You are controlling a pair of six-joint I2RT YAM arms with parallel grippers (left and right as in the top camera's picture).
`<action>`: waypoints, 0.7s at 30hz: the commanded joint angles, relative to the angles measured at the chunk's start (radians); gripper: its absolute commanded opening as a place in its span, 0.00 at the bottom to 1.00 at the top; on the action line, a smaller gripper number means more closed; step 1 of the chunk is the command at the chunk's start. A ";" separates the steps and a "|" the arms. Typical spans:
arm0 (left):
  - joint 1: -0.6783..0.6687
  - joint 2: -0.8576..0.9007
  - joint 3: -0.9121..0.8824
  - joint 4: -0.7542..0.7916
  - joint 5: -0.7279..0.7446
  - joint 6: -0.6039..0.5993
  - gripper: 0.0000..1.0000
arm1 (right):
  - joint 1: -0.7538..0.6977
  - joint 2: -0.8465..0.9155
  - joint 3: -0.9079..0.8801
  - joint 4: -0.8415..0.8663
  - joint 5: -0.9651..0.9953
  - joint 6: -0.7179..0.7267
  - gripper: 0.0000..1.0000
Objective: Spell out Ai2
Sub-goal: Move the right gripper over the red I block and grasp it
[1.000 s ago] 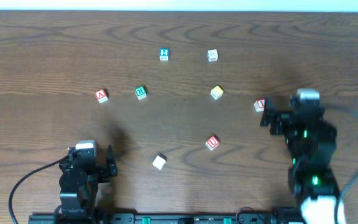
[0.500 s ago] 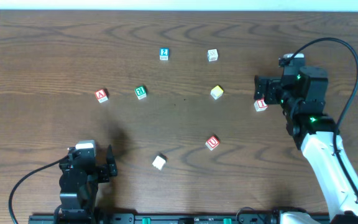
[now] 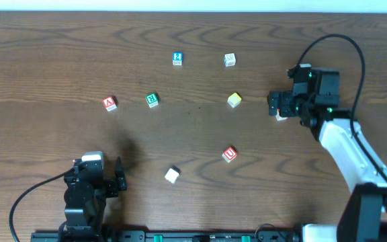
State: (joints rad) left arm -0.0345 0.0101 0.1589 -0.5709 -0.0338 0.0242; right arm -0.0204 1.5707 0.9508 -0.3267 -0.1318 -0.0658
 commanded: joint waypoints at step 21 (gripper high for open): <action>0.003 -0.006 -0.010 0.002 -0.014 0.006 0.95 | -0.006 0.259 0.173 -0.243 0.045 -0.108 0.93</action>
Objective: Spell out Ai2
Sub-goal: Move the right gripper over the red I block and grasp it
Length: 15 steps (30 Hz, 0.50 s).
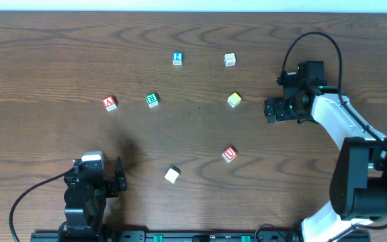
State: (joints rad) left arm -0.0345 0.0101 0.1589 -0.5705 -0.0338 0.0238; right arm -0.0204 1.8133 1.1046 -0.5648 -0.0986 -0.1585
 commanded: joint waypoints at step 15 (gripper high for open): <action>0.003 -0.006 -0.010 0.002 -0.014 0.006 0.95 | -0.006 0.057 0.019 -0.007 0.060 -0.016 0.80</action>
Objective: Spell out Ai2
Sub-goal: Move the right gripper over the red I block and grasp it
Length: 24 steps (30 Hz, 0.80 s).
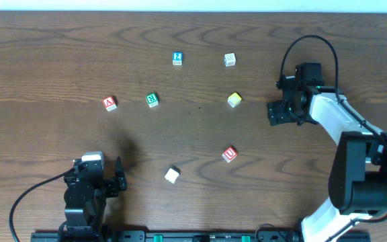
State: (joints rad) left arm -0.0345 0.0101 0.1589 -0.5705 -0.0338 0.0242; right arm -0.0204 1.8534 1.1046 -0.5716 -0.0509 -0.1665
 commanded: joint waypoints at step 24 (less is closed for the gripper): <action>0.003 -0.006 -0.010 0.002 -0.014 0.006 0.95 | -0.006 0.018 0.019 0.007 0.025 -0.007 0.29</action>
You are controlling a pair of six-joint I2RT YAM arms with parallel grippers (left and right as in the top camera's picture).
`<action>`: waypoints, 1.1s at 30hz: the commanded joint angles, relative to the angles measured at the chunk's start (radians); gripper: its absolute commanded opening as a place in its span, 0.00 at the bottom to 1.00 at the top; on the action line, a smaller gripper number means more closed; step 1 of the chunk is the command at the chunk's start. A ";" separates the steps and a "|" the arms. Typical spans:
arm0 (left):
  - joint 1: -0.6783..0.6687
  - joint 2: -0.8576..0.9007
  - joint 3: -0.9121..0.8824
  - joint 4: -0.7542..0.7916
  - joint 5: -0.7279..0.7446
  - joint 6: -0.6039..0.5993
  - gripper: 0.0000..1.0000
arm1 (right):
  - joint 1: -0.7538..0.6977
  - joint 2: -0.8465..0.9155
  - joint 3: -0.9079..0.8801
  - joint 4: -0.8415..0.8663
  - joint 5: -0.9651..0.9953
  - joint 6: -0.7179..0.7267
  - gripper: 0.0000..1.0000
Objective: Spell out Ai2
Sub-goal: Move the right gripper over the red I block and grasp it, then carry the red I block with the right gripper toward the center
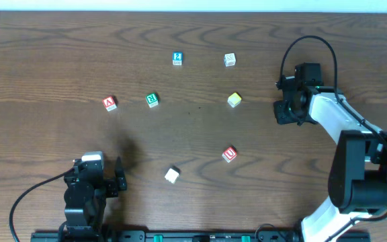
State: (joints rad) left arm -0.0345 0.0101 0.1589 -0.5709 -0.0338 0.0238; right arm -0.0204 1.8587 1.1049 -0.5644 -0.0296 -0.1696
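The lettered blocks lie scattered on the table. A red A block (109, 103) is at the left, with a green block (152, 99) beside it. A blue 2 block (177, 58) sits at the back. My right gripper (282, 111) points down at the table to the right of a yellow block (234, 100), and its jaws are hidden under the wrist. My left gripper (119, 176) rests at the front left, far from every block.
A white block (229, 60) sits at the back right of centre. A red U block (229, 154) and another white block (172, 175) lie toward the front. The right arm's cable loops over the table's right side.
My right gripper has shifted slightly to the right, away from the yellow block. The blocks and the left arm have not moved.
At first my right gripper was at the right with a small white piece showing at its lower edge. Then it stood further left, nearer the yellow block, and the white piece no longer showed. Since then it has edged back to the right.
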 commanded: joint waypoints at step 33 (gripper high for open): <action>0.003 -0.006 -0.010 0.002 -0.014 0.006 0.95 | 0.619 0.117 0.386 -0.090 0.137 0.771 0.01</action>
State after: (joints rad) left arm -0.0345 0.0101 0.1589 -0.5705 -0.0338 0.0242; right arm 0.5697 1.9274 1.4857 -0.6506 0.0616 0.4789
